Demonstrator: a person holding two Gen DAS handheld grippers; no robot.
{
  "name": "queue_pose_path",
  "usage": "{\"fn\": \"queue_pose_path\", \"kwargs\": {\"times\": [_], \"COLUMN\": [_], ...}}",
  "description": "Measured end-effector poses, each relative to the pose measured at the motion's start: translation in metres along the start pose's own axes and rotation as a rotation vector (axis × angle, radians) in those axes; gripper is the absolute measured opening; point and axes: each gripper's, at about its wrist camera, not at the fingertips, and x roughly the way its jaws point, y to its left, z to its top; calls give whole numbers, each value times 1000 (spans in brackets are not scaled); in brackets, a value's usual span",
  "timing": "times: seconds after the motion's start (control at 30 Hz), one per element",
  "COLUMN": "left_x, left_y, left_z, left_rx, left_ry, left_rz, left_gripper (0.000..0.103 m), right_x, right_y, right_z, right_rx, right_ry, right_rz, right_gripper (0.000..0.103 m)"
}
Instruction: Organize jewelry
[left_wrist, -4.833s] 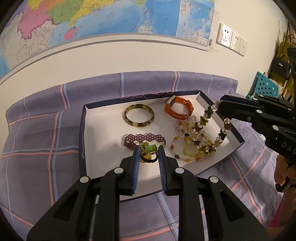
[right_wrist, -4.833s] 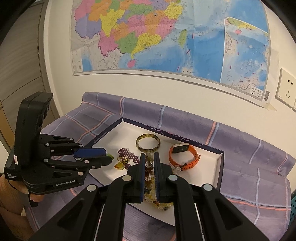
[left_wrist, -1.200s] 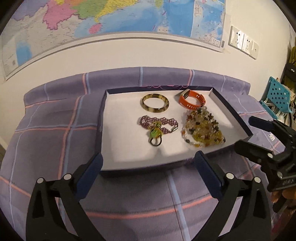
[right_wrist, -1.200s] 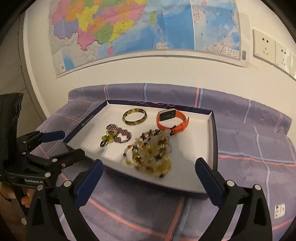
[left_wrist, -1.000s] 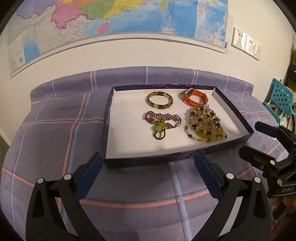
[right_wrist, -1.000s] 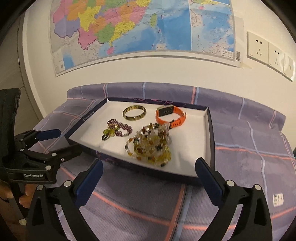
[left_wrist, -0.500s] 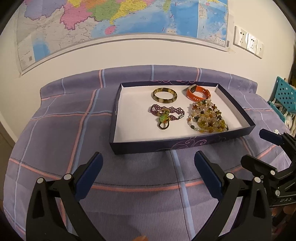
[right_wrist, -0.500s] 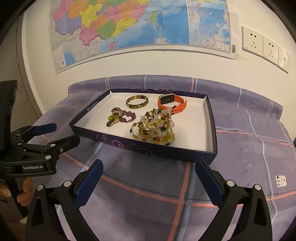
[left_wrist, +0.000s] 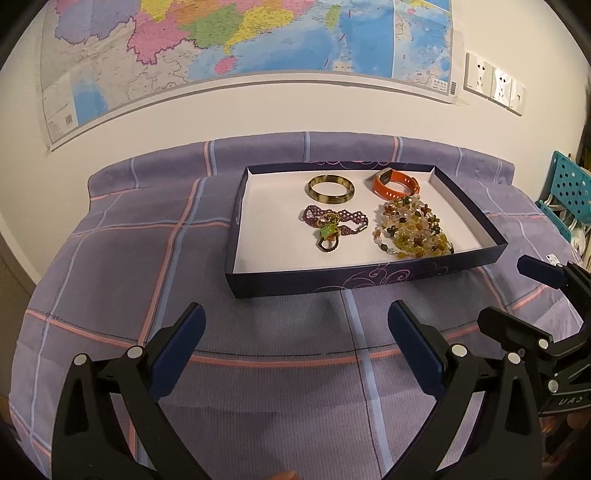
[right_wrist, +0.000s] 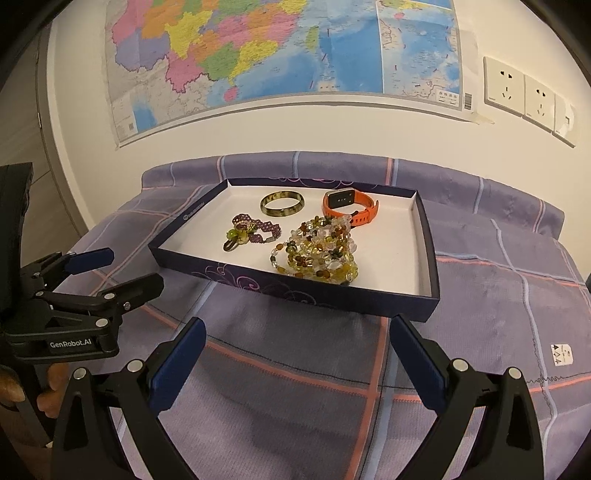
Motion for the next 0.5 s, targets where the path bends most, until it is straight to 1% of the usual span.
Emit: {"fn": "queue_pose_path", "kwargs": {"times": [0.5], "left_x": [0], "left_y": [-3], "left_z": [-4], "left_rx": [7], "left_ry": [7], "left_rz": [4], "left_gripper": [97], "right_x": [1], "right_y": [1], "right_z": [-4], "right_rx": [14], "right_ry": [6], "right_rz": [6], "right_gripper": [96]}}
